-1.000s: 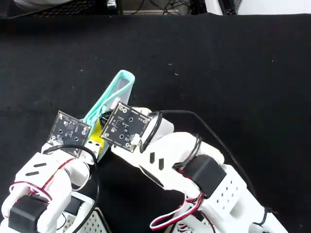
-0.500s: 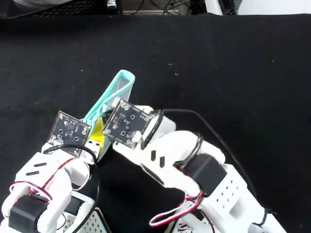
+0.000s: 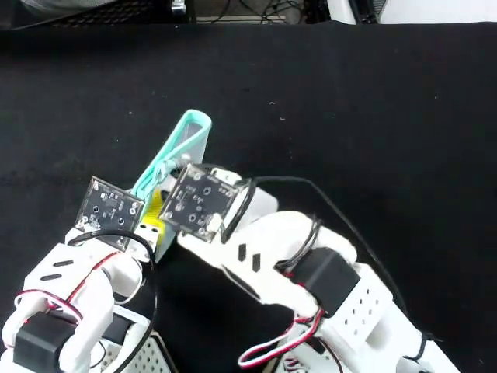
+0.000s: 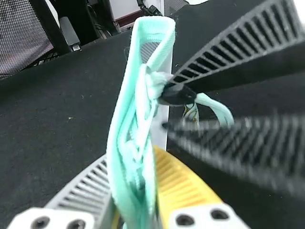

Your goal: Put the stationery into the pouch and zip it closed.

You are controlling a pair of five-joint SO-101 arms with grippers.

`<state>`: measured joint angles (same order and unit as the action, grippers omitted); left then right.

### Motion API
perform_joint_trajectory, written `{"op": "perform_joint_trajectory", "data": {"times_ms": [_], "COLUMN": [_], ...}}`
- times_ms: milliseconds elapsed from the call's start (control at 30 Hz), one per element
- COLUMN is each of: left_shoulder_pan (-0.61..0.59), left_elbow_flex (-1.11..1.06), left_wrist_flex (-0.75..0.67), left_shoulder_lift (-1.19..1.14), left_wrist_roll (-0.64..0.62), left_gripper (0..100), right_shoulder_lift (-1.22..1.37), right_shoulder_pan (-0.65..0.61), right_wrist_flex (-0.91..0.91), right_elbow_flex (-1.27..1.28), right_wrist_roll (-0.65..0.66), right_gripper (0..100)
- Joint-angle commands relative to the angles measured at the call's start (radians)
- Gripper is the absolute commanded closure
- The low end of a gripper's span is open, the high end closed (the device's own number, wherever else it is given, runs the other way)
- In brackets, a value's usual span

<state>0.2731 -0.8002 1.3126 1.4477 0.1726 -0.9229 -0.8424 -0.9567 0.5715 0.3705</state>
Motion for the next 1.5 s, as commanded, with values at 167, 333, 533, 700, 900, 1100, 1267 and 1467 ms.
{"op": "perform_joint_trajectory", "data": {"times_ms": [167,333,533,700,900,1100,1267,1467], "left_shoulder_pan": [0.008,0.008,0.015,0.008,0.016,0.012,0.008,0.008], "left_elbow_flex": [0.012,0.012,0.012,0.012,0.012,0.012,0.012,0.012], "left_wrist_flex": [0.003,0.003,0.003,0.003,0.003,0.005,0.003,0.003], "left_shoulder_lift": [-0.002,-0.002,-0.002,-0.002,-0.002,-0.002,-0.002,-0.002], "left_wrist_roll": [0.011,0.011,0.011,0.011,0.006,0.005,0.011,0.011], "left_gripper": [97,97,97,97,97,97,97,97], "right_shoulder_lift": [-0.013,-0.065,-0.07,-0.07,-0.03,0.041,-0.045,-0.189], "right_shoulder_pan": [-0.008,-0.006,-0.005,-0.005,0.023,0.066,0.064,0.094], "right_wrist_flex": [0.003,0.008,0.098,0.129,0.147,0.222,0.187,0.163], "right_elbow_flex": [-0.042,-0.027,0.042,0.088,0.091,0.081,0.051,0.054], "right_wrist_roll": [0.0,0.002,0.002,0.002,0.002,0.002,0.002,0.002], "right_gripper": [81.5,83.9,83.4,82.5,82.8,83.0,99.2,98.5]}}
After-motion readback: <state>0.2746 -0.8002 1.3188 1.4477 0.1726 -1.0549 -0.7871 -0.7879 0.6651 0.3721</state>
